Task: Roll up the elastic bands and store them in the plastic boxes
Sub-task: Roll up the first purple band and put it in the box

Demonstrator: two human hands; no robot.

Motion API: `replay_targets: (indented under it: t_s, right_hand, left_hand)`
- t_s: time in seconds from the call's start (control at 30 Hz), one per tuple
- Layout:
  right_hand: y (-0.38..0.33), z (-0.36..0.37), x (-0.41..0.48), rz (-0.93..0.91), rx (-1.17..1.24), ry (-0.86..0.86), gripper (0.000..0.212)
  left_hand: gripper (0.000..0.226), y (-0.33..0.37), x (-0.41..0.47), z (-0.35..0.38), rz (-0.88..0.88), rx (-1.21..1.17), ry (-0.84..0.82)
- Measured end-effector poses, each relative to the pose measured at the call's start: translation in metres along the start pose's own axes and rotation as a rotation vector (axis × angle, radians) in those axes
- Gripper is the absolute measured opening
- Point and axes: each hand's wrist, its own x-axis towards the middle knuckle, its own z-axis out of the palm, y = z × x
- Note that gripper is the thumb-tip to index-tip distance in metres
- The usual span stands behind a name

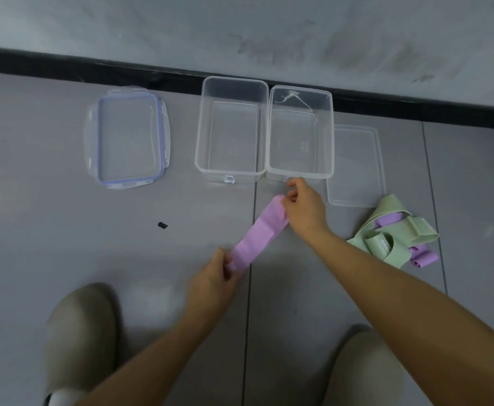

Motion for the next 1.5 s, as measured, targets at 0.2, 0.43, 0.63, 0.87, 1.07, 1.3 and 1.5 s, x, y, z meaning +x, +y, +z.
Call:
replay_targets:
  t_s: [0.2,0.43,0.63,0.87,1.07,1.3,1.5]
  right_hand:
    - [0.039,0.01,-0.05,-0.17,-0.119,0.084,0.033]
    - [0.052,0.013,-0.053,-0.165,-0.194,0.008,0.035]
    - [0.031,0.009,-0.024,-0.28,-0.576,-0.134,0.044]
    - [0.024,0.012,-0.015,-0.011,-0.286,-0.078,0.007]
    - [0.009,0.011,0.005,0.263,0.302,0.029,0.01]
    - [0.022,0.016,-0.004,0.198,0.509,-0.096,0.055]
    - [0.025,0.01,-0.023,-0.134,-0.024,-0.223,0.063]
  left_hand:
    - [0.013,0.013,-0.025,0.023,-0.074,-0.248,0.033]
    - [0.036,0.025,-0.038,0.029,-0.124,-0.196,-0.018]
    - [0.023,0.018,-0.045,0.033,-0.173,-0.083,-0.065]
    - [0.011,-0.002,-0.054,0.03,0.018,0.209,-0.117]
    - [0.013,-0.005,-0.053,0.04,0.016,-0.03,-0.22]
    - [0.012,-0.02,-0.044,0.059,0.084,0.029,-0.11]
    - [0.013,-0.019,-0.052,0.065,0.144,0.072,-0.072]
